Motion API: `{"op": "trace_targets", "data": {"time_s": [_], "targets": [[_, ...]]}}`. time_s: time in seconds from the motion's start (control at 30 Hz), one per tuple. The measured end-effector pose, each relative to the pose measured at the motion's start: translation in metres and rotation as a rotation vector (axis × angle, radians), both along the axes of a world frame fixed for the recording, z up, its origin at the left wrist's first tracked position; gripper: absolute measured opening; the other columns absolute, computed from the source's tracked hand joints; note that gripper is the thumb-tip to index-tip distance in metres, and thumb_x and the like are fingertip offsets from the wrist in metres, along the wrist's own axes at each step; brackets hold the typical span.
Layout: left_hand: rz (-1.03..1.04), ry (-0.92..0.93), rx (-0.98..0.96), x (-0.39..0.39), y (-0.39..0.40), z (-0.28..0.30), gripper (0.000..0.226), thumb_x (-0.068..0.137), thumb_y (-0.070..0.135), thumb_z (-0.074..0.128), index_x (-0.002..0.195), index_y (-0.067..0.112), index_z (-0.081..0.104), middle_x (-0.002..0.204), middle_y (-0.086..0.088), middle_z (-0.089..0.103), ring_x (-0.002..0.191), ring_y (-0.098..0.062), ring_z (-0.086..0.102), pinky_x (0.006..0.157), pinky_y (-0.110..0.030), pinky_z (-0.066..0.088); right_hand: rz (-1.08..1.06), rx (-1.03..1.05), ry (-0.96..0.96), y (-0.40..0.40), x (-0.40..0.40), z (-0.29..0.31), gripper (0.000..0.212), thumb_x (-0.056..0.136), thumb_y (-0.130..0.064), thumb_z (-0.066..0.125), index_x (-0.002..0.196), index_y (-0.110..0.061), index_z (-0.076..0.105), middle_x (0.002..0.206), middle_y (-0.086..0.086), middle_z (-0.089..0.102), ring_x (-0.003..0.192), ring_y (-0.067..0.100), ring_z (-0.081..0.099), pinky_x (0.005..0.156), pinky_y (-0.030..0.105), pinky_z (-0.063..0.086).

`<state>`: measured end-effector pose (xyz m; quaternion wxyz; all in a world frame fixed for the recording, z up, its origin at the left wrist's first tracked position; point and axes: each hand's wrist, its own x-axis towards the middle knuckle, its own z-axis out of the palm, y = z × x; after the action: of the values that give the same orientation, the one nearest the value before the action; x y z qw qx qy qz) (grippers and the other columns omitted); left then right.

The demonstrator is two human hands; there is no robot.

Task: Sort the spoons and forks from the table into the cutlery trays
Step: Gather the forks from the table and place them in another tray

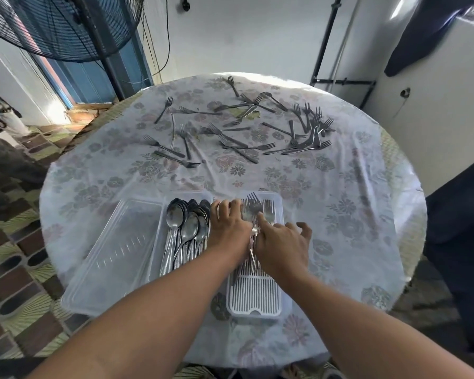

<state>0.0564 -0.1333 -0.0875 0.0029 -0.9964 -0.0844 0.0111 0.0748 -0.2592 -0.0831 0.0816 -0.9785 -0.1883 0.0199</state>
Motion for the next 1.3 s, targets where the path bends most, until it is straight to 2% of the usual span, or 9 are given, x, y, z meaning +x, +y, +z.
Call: {"op": "trace_targets", "data": {"time_s": [0.2,0.33,0.43,0.53,0.63,0.9,1.0,1.13,1.3], "targets": [[0.058,0.023,-0.038,0.007,0.000,-0.003,0.022,0.099,0.038,0.062,0.118,0.041,0.071,0.156,-0.007,0.021,0.141,-0.040,0.013,0.121,-0.056,-0.007,0.086,-0.239,0.135,0.013,0.007,0.005,0.054,0.101,-0.035,0.039,0.152,-0.018,0.045,0.115,0.001,0.073,0.131,0.030,0.051,0.119,0.065,-0.006],[0.134,0.011,-0.075,0.013,-0.003,-0.007,0.028,0.103,0.045,0.049,0.114,0.034,0.072,0.160,-0.007,0.018,0.143,-0.038,0.011,0.120,-0.056,-0.008,0.186,-0.336,0.086,0.014,0.011,-0.001,0.080,0.102,-0.042,0.047,0.164,-0.013,0.007,0.104,-0.001,0.073,0.116,0.030,0.061,0.117,0.069,-0.017],[0.116,0.014,-0.101,0.012,0.000,-0.011,0.030,0.104,0.045,0.045,0.114,0.034,0.071,0.161,-0.007,0.015,0.145,-0.039,0.007,0.121,-0.057,-0.009,0.227,-0.335,0.039,0.012,0.015,-0.004,0.073,0.103,-0.048,0.041,0.164,-0.016,0.016,0.136,0.005,0.063,0.131,0.032,0.053,0.114,0.071,-0.020],[0.092,-0.046,-0.081,0.007,0.012,-0.013,0.027,0.099,0.052,0.053,0.115,0.036,0.067,0.160,-0.008,0.017,0.144,-0.038,0.010,0.122,-0.058,-0.003,0.235,-0.350,0.020,0.012,0.020,-0.003,0.061,0.102,-0.041,0.042,0.158,-0.020,0.034,0.158,0.013,0.037,0.149,0.036,0.027,0.114,0.071,-0.019],[0.065,-0.004,-0.044,0.005,0.022,-0.010,0.042,0.091,0.069,0.055,0.124,0.043,0.063,0.159,-0.007,0.014,0.146,-0.039,0.009,0.121,-0.059,-0.005,0.241,-0.429,0.000,0.010,0.030,-0.005,0.056,0.098,-0.038,0.051,0.149,-0.018,0.046,0.156,0.017,0.027,0.148,0.038,0.015,0.114,0.072,-0.017],[0.096,0.252,0.009,0.021,0.019,-0.008,0.077,0.090,0.076,0.047,0.157,0.046,0.023,0.168,-0.016,-0.014,0.152,-0.046,-0.014,0.110,-0.062,-0.029,0.211,-0.399,-0.037,0.006,0.050,-0.010,0.066,0.097,-0.046,0.048,0.156,-0.018,0.036,0.160,0.016,0.021,0.150,0.040,0.011,0.113,0.072,-0.019],[0.096,0.226,0.016,0.019,0.021,-0.008,0.075,0.089,0.074,0.050,0.155,0.044,0.030,0.168,-0.017,-0.008,0.153,-0.046,-0.010,0.112,-0.061,-0.027,0.220,-0.273,-0.051,0.008,0.050,-0.008,0.069,0.097,-0.050,0.047,0.158,-0.024,0.030,0.160,0.016,0.024,0.150,0.038,0.013,0.116,0.069,-0.017],[0.089,0.238,0.011,0.020,0.024,-0.005,0.070,0.090,0.074,0.045,0.152,0.045,0.034,0.168,-0.018,-0.004,0.152,-0.046,-0.007,0.113,-0.062,-0.024,0.265,-0.264,-0.046,0.016,0.050,-0.012,0.055,0.099,-0.057,0.042,0.150,-0.035,0.042,0.161,0.015,0.023,0.151,0.040,0.009,0.112,0.068,-0.025],[0.109,0.243,0.033,0.024,0.020,0.000,0.070,0.092,0.067,0.052,0.155,0.042,0.032,0.167,-0.016,-0.010,0.151,-0.046,-0.009,0.113,-0.063,-0.024,0.237,-0.298,-0.041,0.011,0.056,-0.020,0.068,0.099,-0.052,0.045,0.161,-0.032,0.023,0.162,0.016,0.015,0.149,0.040,0.006,0.112,0.069,-0.023]]}}
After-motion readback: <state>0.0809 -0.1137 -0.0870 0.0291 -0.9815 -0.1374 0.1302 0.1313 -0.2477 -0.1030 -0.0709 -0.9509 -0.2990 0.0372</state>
